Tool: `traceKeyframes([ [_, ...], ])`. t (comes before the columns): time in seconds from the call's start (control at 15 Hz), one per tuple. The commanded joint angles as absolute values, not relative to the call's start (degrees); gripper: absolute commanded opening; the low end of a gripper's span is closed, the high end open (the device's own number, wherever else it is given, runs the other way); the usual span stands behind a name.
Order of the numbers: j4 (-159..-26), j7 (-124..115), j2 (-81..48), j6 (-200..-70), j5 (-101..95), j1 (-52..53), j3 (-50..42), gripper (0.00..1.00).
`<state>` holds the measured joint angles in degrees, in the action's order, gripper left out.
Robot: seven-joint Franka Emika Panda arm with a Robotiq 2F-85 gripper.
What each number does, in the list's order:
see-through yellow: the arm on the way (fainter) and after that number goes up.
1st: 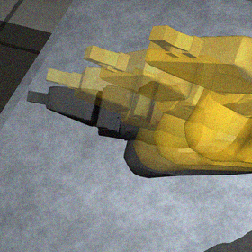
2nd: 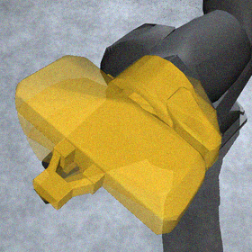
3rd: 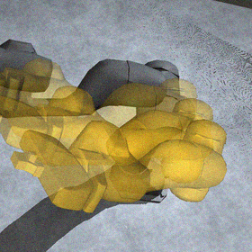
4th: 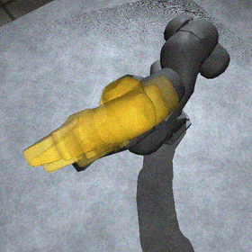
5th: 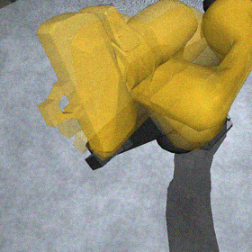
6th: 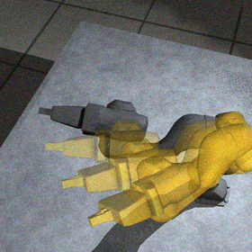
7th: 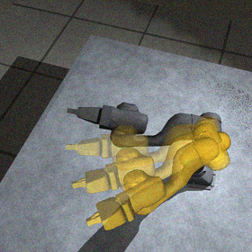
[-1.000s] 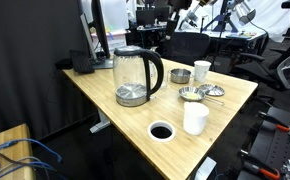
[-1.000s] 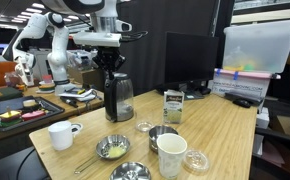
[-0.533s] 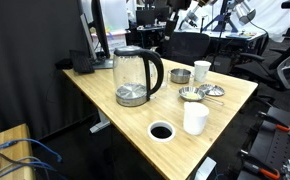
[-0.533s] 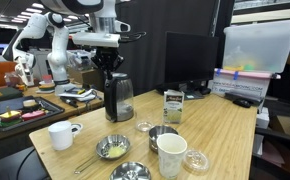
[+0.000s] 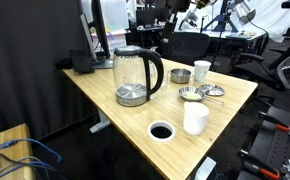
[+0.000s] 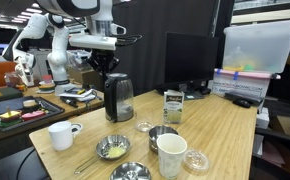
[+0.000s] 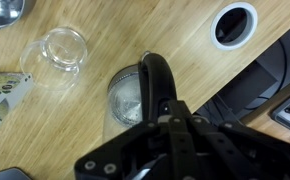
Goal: Push the button on the handle to open the lid
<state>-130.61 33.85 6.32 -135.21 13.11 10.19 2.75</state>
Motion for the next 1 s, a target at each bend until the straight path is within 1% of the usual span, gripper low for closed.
traceKeyframes([
  [0.0, -130.0, 36.0, 5.6, -134.6, 14.4, 10.0, 3.3, 0.0],
  [0.93, -128.7, 35.5, 2.5, -134.7, 13.4, 9.2, 4.6, 0.0],
])
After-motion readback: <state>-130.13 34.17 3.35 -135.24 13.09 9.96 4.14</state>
